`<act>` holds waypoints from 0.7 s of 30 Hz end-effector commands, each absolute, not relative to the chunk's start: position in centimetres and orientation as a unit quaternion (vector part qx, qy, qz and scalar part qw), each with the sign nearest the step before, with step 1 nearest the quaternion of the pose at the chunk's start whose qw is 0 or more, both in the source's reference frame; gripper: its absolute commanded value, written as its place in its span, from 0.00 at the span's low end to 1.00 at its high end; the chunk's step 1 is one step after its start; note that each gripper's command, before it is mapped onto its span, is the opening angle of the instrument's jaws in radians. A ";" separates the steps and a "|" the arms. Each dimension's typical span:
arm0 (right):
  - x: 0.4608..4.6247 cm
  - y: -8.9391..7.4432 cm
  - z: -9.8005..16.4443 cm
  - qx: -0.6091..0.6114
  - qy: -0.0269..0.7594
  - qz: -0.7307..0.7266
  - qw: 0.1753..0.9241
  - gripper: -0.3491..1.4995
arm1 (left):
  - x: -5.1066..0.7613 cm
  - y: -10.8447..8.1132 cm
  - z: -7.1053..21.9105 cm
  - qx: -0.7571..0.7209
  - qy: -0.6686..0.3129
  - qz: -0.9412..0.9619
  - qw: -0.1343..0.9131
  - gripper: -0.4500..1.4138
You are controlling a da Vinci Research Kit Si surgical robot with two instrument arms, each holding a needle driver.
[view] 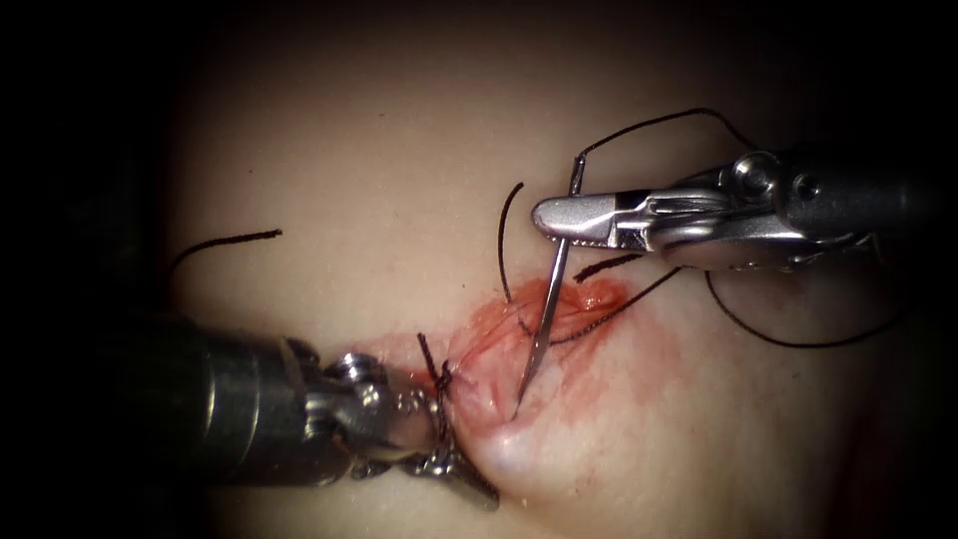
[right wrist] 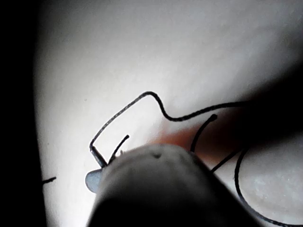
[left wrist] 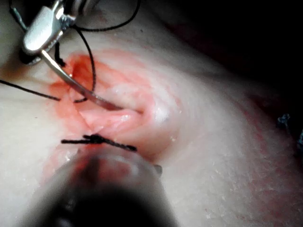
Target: Wound Closure
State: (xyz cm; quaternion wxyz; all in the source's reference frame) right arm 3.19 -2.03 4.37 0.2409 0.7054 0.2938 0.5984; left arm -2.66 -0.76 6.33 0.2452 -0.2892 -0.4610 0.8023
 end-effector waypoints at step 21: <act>3.27 -1.8 4.2 0.698 0.410 0.528 0.258 0.00 | -2.70 -0.8 6.4 -0.289 -0.461 0.802 0.245 0.00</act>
